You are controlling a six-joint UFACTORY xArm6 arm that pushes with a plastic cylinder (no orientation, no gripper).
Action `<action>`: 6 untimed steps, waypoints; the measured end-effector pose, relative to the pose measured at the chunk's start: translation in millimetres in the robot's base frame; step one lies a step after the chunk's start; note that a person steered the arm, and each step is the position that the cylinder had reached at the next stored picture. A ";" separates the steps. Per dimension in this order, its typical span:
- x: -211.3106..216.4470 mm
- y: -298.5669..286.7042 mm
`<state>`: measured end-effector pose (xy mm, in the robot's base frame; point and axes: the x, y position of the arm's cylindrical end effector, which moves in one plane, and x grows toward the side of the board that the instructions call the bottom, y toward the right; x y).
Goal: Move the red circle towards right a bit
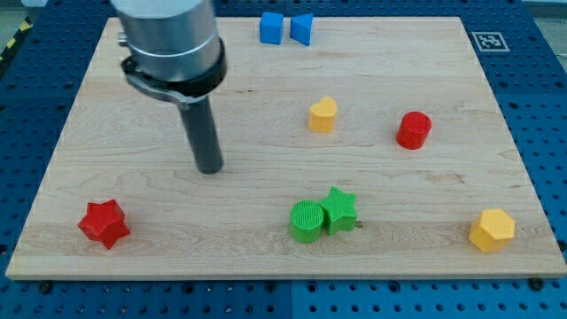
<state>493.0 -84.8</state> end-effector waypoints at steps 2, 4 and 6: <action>-0.1 109.8; -21.6 195.6; -53.9 228.9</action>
